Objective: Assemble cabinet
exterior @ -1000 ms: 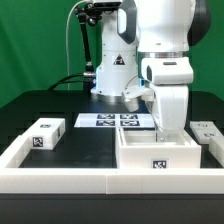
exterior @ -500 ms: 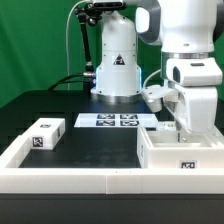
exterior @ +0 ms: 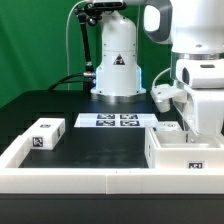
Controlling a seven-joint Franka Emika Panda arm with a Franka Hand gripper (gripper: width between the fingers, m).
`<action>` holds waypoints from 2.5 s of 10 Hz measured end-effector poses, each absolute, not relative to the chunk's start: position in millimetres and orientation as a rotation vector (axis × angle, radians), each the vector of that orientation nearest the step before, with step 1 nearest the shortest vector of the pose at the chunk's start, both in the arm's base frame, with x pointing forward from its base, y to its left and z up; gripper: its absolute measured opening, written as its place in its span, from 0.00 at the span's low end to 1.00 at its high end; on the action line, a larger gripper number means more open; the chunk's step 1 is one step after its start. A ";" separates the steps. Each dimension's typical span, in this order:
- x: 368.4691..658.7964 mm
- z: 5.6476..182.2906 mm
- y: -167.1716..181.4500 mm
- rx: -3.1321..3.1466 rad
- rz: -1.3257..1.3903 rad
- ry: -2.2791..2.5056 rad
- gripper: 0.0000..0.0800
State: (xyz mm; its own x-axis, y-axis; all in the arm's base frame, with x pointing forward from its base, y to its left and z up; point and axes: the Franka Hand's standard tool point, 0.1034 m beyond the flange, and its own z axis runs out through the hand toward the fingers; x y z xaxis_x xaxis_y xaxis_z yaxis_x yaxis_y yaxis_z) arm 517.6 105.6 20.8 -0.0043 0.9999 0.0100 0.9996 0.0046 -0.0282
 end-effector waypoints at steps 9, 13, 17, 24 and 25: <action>517.4 20.6 103.9 -2.200 0.021 -2.204 1.00; 488.5 69.8 114.4 -2.273 0.004 -2.173 1.00; 464.5 77.8 126.1 -2.353 -0.048 -2.100 1.00; 431.3 43.9 156.1 -2.360 -0.060 -2.020 1.00; 428.9 39.9 156.7 -2.356 -0.052 -2.017 1.00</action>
Offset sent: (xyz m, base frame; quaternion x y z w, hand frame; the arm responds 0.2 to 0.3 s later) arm 0.0000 0.0000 0.0000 0.0000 0.0000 0.0000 1.0000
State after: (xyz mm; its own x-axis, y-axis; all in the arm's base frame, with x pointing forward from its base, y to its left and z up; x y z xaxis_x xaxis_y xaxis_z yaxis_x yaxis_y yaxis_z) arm 428.9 156.7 39.9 0.1539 0.9867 0.0515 0.9881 -0.1537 -0.0082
